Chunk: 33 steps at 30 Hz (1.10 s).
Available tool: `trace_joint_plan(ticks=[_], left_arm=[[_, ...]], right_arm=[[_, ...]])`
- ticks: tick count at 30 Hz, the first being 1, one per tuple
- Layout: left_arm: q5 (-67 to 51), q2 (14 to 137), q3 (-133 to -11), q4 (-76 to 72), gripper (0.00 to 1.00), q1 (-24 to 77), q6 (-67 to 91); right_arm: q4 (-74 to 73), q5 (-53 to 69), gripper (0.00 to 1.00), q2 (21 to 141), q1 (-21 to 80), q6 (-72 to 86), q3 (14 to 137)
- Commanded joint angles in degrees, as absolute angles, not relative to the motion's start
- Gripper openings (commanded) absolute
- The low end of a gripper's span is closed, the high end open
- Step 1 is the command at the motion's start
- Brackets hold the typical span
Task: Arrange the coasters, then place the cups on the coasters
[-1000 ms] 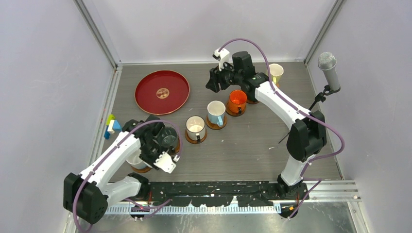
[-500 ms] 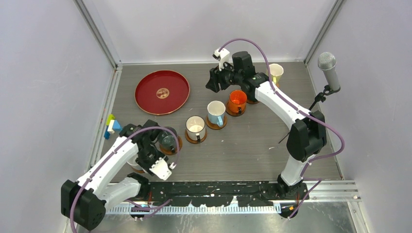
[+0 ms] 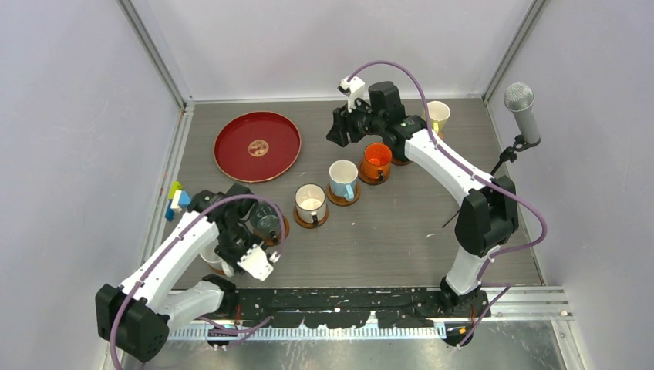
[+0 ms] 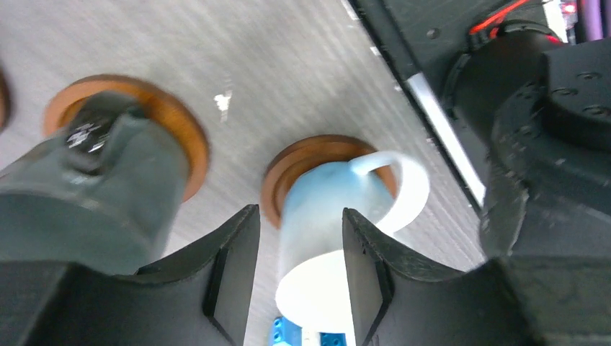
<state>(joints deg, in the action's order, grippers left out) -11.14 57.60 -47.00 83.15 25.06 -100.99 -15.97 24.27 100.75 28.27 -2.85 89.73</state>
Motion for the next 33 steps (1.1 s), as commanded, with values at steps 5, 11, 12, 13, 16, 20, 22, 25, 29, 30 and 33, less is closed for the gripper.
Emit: trace_joint_plan(ticks=[5, 11, 12, 13, 16, 20, 22, 25, 29, 30, 33], left_arm=[[-17.0, 64.1, -61.6, 82.5, 0.49, 25.2, -92.1], [-17.8, 70.1, -70.9, 78.6, 0.49, 25.1, -80.8], [-18.1, 71.6, -72.9, 77.6, 0.49, 24.8, -78.2], [-18.8, 73.3, -74.9, 77.2, 0.49, 24.3, -75.8], [-21.3, 78.4, -81.5, 75.8, 0.50, 22.1, -68.4], [-23.4, 84.6, -89.3, 71.5, 0.51, 18.5, -57.5], [-23.2, 87.8, -93.3, 69.5, 0.55, 16.6, -52.1], [-22.5, 93.8, -100.8, 68.3, 0.63, 14.0, -43.7], [-23.3, 100.1, -110.0, 67.8, 0.69, 8.9, -32.2], [-23.4, 101.3, -111.5, 67.3, 0.71, 7.6, -29.7], [-24.9, 103.4, -114.7, 65.6, 0.84, 3.5, -21.3]], right_arm=[[-15.8, 24.3, 0.58, 100.0, 27.9, -2.5, 94.0], [-17.8, 25.2, 0.59, 101.3, 26.6, -2.5, 97.6], [-18.2, 25.3, 0.59, 101.5, 26.2, -2.5, 98.1], [-18.5, 25.5, 0.59, 101.7, 25.9, -2.5, 98.6], [-19.4, 25.7, 0.61, 102.2, 24.9, -2.5, 99.8], [-20.4, 25.8, 0.65, 102.3, 23.6, -2.5, 100.8], [-20.9, 25.6, 0.70, 102.4, 22.6, -2.1, 101.5], [-22.7, 25.6, 0.76, 102.4, 20.3, -1.2, 103.0], [-25.7, 25.9, 0.77, 102.1, 17.4, -1.0, 104.3], [-26.3, 25.8, 0.77, 101.9, 16.6, -0.9, 104.2], [-27.7, 25.6, 0.77, 101.1, 14.3, -0.1, 103.8]])
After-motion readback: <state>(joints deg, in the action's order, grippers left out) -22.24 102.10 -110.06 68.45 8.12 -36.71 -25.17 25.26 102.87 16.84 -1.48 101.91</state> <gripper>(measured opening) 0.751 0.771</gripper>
